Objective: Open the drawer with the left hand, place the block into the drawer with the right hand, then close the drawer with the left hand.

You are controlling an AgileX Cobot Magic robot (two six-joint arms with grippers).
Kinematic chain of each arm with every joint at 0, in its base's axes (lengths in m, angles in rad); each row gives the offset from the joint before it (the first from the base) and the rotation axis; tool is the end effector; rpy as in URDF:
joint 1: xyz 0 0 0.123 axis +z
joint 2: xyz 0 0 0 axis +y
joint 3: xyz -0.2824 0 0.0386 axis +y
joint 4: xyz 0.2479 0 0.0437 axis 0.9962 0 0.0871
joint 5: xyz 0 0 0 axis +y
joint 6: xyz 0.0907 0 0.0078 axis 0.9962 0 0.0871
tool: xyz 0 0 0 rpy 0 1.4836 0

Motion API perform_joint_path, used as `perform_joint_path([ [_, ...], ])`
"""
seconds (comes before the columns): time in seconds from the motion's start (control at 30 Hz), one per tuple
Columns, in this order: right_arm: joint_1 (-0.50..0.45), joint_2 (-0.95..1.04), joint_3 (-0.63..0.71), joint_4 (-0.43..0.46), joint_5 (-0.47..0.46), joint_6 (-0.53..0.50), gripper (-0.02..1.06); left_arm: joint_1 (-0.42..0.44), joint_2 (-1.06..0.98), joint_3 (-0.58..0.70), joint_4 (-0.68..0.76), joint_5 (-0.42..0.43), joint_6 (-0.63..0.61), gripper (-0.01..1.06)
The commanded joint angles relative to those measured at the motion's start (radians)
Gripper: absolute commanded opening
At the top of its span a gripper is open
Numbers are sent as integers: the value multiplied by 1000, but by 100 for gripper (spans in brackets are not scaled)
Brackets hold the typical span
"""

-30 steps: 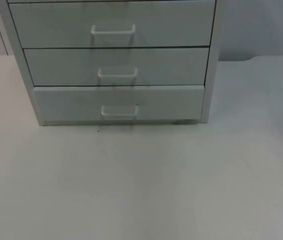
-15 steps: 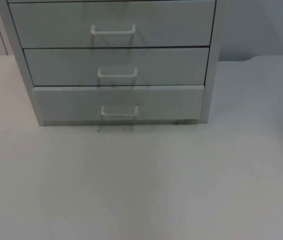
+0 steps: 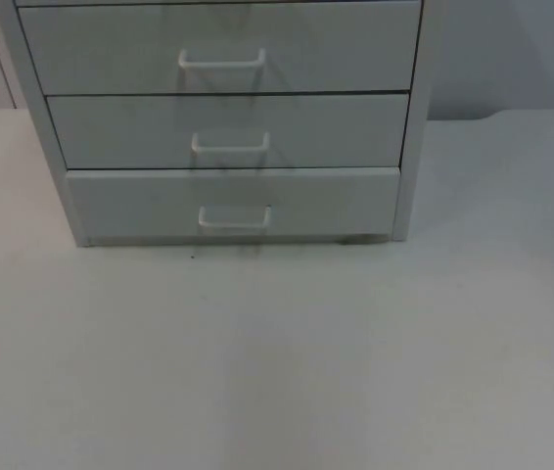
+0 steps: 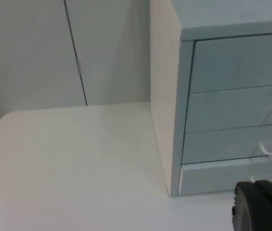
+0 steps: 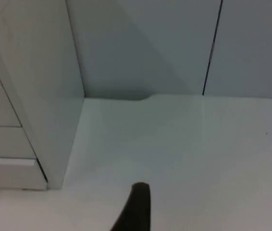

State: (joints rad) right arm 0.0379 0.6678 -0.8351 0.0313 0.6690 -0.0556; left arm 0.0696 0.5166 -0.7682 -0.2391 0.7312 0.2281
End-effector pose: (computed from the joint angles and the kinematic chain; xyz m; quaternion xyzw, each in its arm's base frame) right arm 0.1224 0.0064 0.3758 -0.0342 0.8367 0.0100 0.5465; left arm 0.0870 -0.0084 0.3668 0.0359 0.8252 -0.0324 0.5628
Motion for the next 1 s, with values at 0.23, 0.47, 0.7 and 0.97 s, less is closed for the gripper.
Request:
perform_joint_path([
  [0.23, -3, -191, 104, -1, 45, -16, 77, -6, -149, 5, -9, 89, 4, 0],
  [0.47, -3, -353, 167, -1, 174, -18, 77, -6, -278, 40, 0, 203, 15, 0],
  [0.7, -3, -506, 225, -3, 261, -20, 77, -6, -488, 191, 0, 204, 2, 0],
  [0.97, -3, -612, 294, -7, 340, -4, 77, -6, -517, 230, 13, 262, 0, 0],
])
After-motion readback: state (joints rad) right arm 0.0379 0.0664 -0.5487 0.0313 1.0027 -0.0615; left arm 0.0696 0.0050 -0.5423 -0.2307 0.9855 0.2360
